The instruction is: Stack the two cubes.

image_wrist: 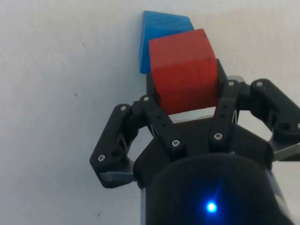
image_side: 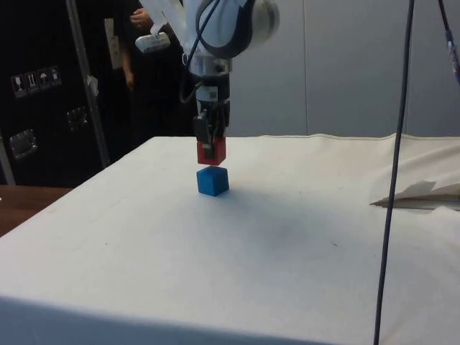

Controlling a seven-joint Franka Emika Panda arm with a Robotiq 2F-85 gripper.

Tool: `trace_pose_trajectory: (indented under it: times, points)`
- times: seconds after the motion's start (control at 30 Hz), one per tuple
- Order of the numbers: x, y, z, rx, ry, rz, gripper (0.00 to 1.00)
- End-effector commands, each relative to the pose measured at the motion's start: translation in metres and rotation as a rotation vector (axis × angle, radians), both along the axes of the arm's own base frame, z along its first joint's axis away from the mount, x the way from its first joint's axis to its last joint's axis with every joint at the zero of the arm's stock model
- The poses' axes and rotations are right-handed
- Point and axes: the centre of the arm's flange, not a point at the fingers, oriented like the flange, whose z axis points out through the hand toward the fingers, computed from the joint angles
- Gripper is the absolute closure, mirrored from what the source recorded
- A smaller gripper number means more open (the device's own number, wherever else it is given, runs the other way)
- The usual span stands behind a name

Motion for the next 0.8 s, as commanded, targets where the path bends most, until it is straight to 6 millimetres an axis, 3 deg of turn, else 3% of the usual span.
trace_pose_trajectory:
  times: [0.0, 0.77]
  points:
    - [0.000, 0.000, -0.002, 0.003, 0.003, -0.001, 1.00]
    - [0.004, 0.000, -0.015, 0.008, 0.014, -0.003, 1.00]
